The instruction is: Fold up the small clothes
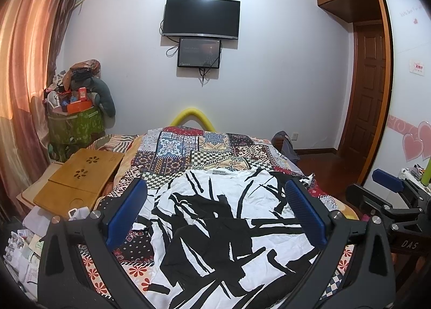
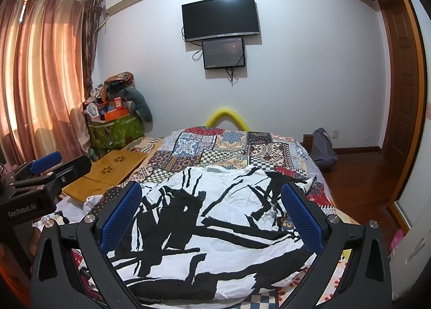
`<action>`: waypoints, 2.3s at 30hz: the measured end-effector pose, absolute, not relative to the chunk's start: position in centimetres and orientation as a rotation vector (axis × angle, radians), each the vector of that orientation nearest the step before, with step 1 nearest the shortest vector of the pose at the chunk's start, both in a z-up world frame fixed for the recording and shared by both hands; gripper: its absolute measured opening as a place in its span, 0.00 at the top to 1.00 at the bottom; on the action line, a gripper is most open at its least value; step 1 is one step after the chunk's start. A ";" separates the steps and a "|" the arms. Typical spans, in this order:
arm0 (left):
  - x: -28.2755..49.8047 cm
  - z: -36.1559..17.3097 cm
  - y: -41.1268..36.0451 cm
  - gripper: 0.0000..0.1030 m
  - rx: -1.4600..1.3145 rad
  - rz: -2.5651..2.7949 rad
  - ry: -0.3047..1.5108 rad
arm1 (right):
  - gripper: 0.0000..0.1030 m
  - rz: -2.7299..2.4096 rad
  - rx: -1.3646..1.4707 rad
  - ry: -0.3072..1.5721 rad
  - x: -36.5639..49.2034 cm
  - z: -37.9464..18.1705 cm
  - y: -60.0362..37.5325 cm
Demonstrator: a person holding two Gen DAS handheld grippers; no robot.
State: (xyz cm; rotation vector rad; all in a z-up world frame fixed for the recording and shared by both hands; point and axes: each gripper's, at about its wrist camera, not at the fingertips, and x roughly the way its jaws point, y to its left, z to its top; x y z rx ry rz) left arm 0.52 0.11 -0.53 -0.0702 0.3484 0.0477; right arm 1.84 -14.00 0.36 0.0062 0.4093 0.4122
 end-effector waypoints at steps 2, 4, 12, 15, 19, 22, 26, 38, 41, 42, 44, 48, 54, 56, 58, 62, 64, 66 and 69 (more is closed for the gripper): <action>0.5 -0.6 0.1 0.00 -0.068 0.048 0.346 | 0.00 0.413 0.006 0.414 1.9 0.3 -14.1; 0.7 -0.6 0.2 0.00 -0.064 0.048 0.345 | 0.00 0.414 0.003 0.418 2.1 0.2 -14.1; 4.1 -1.4 1.9 0.00 -0.080 0.060 0.389 | 0.00 0.415 -0.026 0.430 4.6 -0.3 -13.4; 6.1 -1.7 3.2 0.00 -0.099 0.075 0.413 | 0.00 0.420 -0.039 0.446 6.2 -0.5 -13.3; 9.7 -1.9 4.7 0.00 -0.090 0.102 0.452 | 0.00 0.424 -0.065 0.460 8.8 -0.7 -13.1; 12.4 -2.1 5.8 0.00 -0.072 0.122 0.473 | 0.00 0.428 -0.081 0.473 11.3 -0.8 -12.9; 16.9 -2.6 7.5 0.00 -0.055 0.146 0.508 | 0.00 0.440 -0.109 0.504 15.0 -1.1 -12.8; 31.9 -11.1 13.5 0.00 -0.063 0.153 0.841 | 0.01 0.471 -0.140 0.757 28.1 -5.6 -14.2; 34.6 -14.4 15.2 0.00 -0.052 0.190 0.917 | 0.06 0.470 -0.170 0.852 31.2 -8.0 -14.5; 35.3 -15.3 15.7 0.01 -0.055 0.201 0.940 | 0.06 0.471 -0.186 0.889 32.3 -9.0 -14.5; 36.6 -17.6 16.9 0.14 -0.073 0.216 0.996 | 0.07 0.466 -0.204 0.937 33.7 -10.7 -14.5; 38.7 -22.4 18.7 0.27 -0.160 0.184 1.125 | 0.14 0.457 -0.215 1.034 37.1 -14.2 -14.5; 39.3 -25.8 18.0 0.44 -0.196 0.075 1.208 | 0.35 0.442 -0.224 1.100 39.5 -17.5 -14.2; 39.5 -25.8 17.6 0.60 -0.207 0.050 1.207 | 0.46 0.432 -0.263 1.061 39.2 -17.6 -13.6; 39.7 -25.8 17.4 0.74 -0.226 0.028 1.213 | 0.68 0.446 -0.268 1.055 39.4 -17.6 -13.4; 40.8 -25.7 15.8 0.84 -0.174 0.057 1.222 | 0.90 0.441 -0.293 1.073 40.7 -17.6 -12.9; 41.5 -25.8 15.2 0.85 -0.130 0.083 1.216 | 0.91 0.431 -0.317 1.067 41.6 -17.8 -12.6; 42.2 -26.0 15.2 0.85 -0.139 0.110 1.216 | 0.92 0.402 -0.337 1.052 42.4 -18.0 -12.1; 42.7 -26.1 16.0 0.85 -0.182 0.139 1.218 | 0.91 0.373 -0.349 1.049 43.5 -18.0 -11.5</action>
